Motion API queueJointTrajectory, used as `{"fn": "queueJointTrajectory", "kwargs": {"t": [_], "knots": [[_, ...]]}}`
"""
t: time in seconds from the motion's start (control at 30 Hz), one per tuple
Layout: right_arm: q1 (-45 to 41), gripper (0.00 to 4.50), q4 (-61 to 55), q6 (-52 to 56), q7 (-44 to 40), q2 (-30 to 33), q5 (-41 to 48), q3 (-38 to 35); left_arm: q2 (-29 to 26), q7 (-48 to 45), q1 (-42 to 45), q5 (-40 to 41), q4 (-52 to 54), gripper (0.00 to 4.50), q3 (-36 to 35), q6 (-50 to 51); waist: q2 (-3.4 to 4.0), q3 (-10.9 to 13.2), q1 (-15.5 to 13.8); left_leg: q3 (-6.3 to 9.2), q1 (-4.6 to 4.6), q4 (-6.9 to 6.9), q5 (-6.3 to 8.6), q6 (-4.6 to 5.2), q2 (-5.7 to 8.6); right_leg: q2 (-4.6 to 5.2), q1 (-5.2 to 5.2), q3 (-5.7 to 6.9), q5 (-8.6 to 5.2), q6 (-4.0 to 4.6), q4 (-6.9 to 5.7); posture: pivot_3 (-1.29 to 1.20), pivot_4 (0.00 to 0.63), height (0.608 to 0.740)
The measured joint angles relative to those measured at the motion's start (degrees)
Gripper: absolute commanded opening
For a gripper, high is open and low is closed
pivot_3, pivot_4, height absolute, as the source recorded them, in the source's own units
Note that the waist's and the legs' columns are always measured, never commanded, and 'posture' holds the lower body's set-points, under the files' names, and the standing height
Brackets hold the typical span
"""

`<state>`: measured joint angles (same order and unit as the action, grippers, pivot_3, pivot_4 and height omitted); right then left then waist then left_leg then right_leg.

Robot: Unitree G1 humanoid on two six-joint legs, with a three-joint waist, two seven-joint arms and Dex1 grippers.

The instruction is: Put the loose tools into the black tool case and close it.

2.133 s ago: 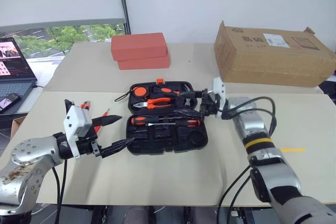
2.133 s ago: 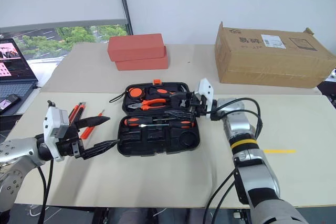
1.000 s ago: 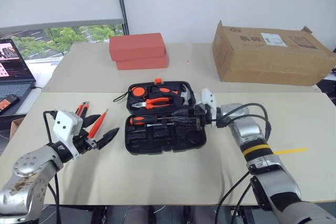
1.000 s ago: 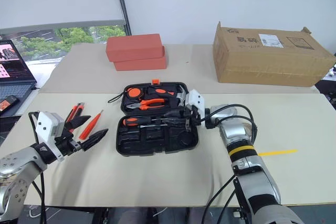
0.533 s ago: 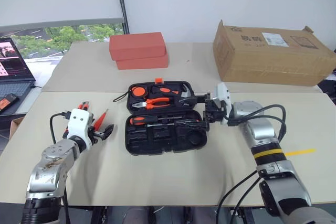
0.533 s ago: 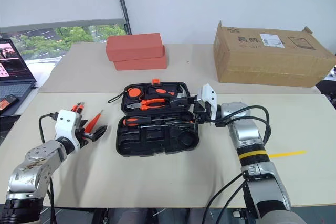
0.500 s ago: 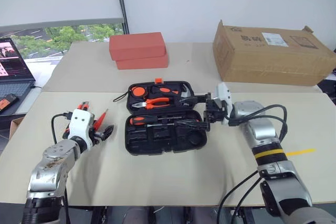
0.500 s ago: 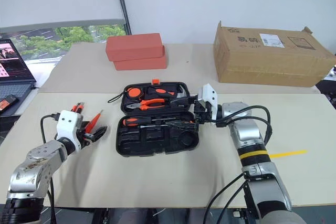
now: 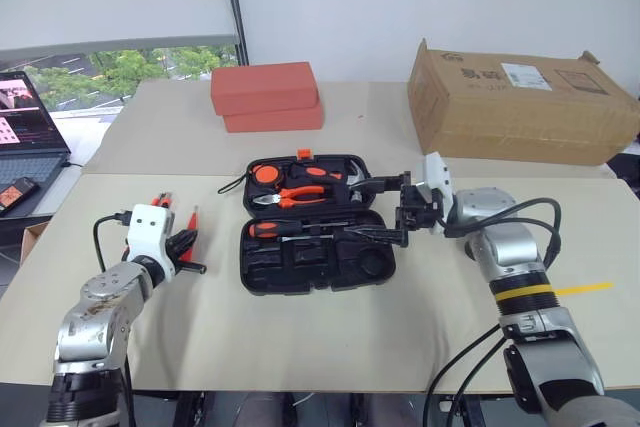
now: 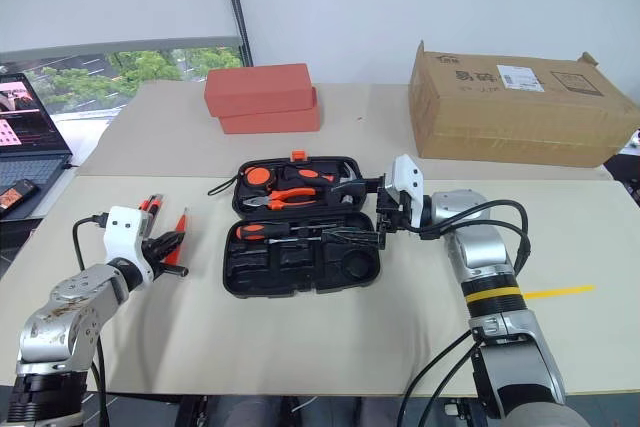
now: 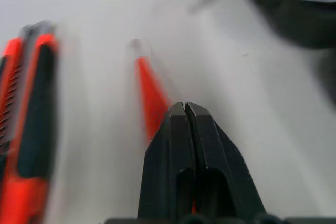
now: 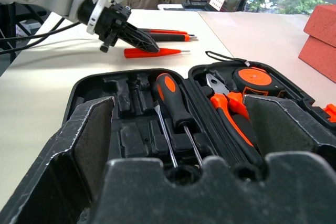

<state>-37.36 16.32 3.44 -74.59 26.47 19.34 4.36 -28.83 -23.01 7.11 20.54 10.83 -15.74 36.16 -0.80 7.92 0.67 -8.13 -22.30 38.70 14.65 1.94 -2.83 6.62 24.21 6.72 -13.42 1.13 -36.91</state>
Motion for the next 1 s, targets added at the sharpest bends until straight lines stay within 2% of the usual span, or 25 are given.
{"fn": "queueJointTrajectory", "kwargs": {"t": [0.3, 0.47, 0.7, 0.8, 0.87, 0.97, 1.0], "knots": [[0.1, 4.5, 0.7, -0.1, -0.2, 0.0, 0.0, -0.4, 1.3, 5.5, -1.8, -2.4, 7.0, 4.16, -2.1, -2.3, 0.0, 0.0, 0.0, 0.0, 0.0, -0.01, 0.02, 0.03, 0.0, 0.0, -0.03, 0.01, 0.0, 0.0, 0.06, 0.0, 0.15, 0.711], [0.1, 4.5, 0.7, -0.1, -0.7, 0.0, 0.0, -0.4, 4.8, 10.5, -3.1, -2.7, 7.1, 4.16, -2.0, 1.7, -0.02, 0.0, 0.0, 0.02, -0.01, -0.01, 0.03, 0.06, 0.0, -0.02, -0.04, 0.05, 0.0, 0.0, 0.06, 0.0, 0.15, 0.711], [0.1, 4.5, 0.7, 0.0, -2.6, 0.2, 0.0, -0.4, 5.6, 12.1, -3.4, -3.1, 6.1, 4.16, -1.0, 5.8, -0.02, 0.0, -0.1, 0.02, -0.01, -0.01, 0.03, 0.06, 0.0, -0.05, -0.04, 0.06, 0.0, 0.0, 0.06, 0.0, 0.15, 0.711], [0.1, 4.5, 0.7, 0.0, -2.9, 0.2, 0.3, -0.5, 6.8, 12.9, -3.3, -3.0, 5.1, 3.46, -1.1, 7.2, -0.02, 0.0, -0.1, 0.03, -0.01, -0.01, 0.03, 0.06, 0.0, -0.04, -0.03, 0.06, 0.0, 0.0, 0.06, 0.0, 0.15, 0.711], [0.0, 4.5, 0.7, 0.1, -2.8, 0.1, 0.9, -0.6, 7.4, 13.6, -2.8, -2.5, 4.9, 2.79, -2.0, 7.9, -0.02, 0.0, -0.1, 0.04, -0.01, -0.01, 0.03, 0.06, 0.0, -0.02, -0.04, 0.06, 0.0, 0.0, 0.06, 0.0, 0.15, 0.711], [0.0, 4.5, 0.7, 0.4, -2.7, 0.1, 1.8, -0.8, 8.4, 13.9, -2.5, -2.2, 4.6, 1.51, -3.0, 7.7, -0.02, 0.0, -0.2, 0.05, 0.0, -0.01, 0.03, 0.05, 0.01, 0.0, -0.06, 0.07, 0.0, 0.0, 0.06, 0.0, 0.15, 0.711], [0.0, 4.5, 0.7, 0.4, -2.7, 0.1, 1.8, -0.8, 8.6, 13.9, -2.5, -2.1, 4.6, 1.23, -3.2, 7.7, -0.02, 0.0, -0.2, 0.05, 0.0, -0.01, 0.03, 0.05, 0.0, 0.0, -0.06, 0.07, 0.0, 0.0, 0.06, 0.0, 0.15, 0.711]]}}
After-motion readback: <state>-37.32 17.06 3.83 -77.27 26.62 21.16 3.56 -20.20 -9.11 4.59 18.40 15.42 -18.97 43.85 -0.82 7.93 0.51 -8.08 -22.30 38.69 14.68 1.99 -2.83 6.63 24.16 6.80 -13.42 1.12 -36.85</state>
